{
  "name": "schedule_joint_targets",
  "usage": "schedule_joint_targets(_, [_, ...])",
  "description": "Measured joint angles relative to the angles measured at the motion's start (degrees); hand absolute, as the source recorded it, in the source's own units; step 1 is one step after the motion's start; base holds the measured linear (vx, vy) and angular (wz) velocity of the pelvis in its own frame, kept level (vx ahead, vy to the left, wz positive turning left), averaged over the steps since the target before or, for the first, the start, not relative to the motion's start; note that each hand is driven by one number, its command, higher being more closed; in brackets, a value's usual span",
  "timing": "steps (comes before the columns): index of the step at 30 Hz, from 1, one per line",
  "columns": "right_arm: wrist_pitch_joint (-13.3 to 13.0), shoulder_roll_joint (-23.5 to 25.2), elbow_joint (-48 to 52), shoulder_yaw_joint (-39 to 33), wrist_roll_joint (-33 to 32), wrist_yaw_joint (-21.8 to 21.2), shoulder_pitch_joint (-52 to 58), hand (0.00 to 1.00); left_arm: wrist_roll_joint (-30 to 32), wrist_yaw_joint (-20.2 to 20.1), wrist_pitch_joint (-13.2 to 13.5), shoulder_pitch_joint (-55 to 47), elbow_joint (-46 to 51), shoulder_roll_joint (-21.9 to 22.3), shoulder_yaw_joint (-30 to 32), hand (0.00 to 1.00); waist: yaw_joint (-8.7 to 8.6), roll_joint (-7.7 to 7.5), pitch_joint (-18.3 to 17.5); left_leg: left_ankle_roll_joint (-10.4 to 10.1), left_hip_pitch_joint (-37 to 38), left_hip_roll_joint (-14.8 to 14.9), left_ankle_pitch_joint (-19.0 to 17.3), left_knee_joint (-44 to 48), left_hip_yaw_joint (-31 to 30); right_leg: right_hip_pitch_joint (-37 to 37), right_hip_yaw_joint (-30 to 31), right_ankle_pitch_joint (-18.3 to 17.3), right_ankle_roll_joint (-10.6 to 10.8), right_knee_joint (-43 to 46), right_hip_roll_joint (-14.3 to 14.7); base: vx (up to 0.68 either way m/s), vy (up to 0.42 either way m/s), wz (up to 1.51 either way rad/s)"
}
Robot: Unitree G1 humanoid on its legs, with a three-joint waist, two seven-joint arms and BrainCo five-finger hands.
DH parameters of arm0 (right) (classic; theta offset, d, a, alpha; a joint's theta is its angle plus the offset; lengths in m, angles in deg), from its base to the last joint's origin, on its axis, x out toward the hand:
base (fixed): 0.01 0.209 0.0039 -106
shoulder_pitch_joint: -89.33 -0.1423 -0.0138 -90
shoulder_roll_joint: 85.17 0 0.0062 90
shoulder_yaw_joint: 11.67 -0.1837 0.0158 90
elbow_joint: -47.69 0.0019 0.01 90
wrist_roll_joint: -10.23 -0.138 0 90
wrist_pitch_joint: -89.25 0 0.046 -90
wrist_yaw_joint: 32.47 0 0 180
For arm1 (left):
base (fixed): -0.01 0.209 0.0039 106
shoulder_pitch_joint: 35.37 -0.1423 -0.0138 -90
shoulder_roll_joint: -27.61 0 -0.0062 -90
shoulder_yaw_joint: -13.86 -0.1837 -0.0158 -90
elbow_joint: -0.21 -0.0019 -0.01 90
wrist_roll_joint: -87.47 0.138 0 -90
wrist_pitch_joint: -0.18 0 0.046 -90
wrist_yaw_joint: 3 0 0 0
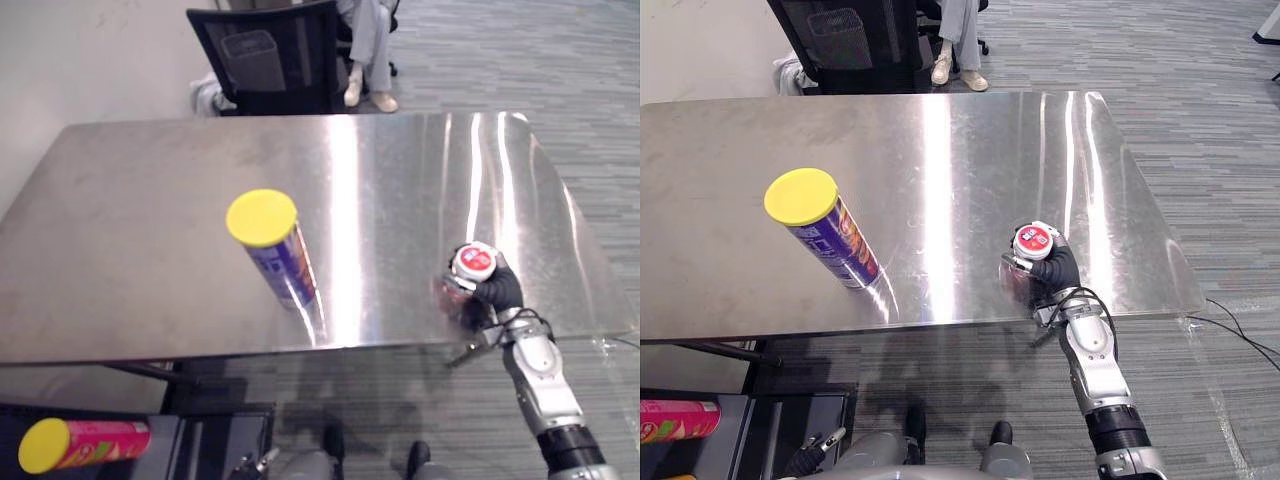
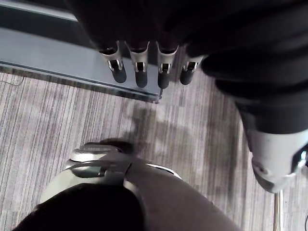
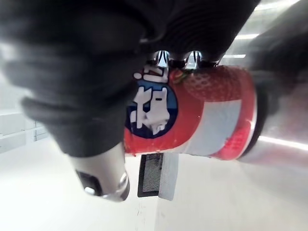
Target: Put the gum and the chips on the shelf.
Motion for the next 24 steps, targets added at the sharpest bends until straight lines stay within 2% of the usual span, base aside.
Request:
schedule_joint_targets(3, [0.1,0.0,1.7,-0.4,0.0,1.3,0.0,1.00,0.0,0.1,0.0,-0.2,0.2,0.0,0.1,0.00,-0.02,-0.15,-0.1,0.0,0.3,-0.1,0.4,-0.7,-0.1,0.0,0.0,0.0,0.0,0.0,-0.1,0.00,0.000,0.00])
schedule_joint_targets(8, [0.1,0.0,10.1,-3.5,-0.1,1.7,0.0,1.00,0.1,0.1,0.0,-0.6,0.5,0.0,0.7,0.00,-0.07,-0.50,-0.5,0.0,0.6,-0.1,0.4,-0.9,-0.1,0.2,0.1,0.1,0.1,0.0,0.0,0.00,0.000,0.00])
schedule_joint_targets(13, [0.7,-0.1,15.9,-5.3,-0.9,1.1,0.2,1.00,0.1,0.1,0.1,-1.7,0.5,0.1,1.9,0.00,-0.16,-1.23,-2.6,0.0,1.5,-0.3,1.5,-2.9,-0.2,0.1,0.2,0.0,0.0,0.0,0.0,0.00,0.000,0.00])
schedule_joint_targets(20, [1.4,-0.1,19.6,-7.2,-2.4,0.7,0.9,1.00,0.0,0.2,0.4,-2.1,0.5,0.7,3.0,0.00,-0.41,-1.32,-2.6,-0.4,2.9,-0.4,2.6,-5.5,0.0,-0.2,0.6,-0.2,-0.3,1.4,-0.2,-0.01,0.002,0.00])
schedule_joint_targets(24, [2.4,-0.1,20.8,-7.5,-2.9,0.8,3.5,1.00,0.1,0.3,0.4,-2.4,0.3,0.7,3.0,0.00,-0.39,-1.33,-3.5,0.1,3.0,-0.5,3.1,-5.7,-0.2,-0.2,0.6,-0.3,-0.3,1.2,-0.3,0.00,0.000,0.00])
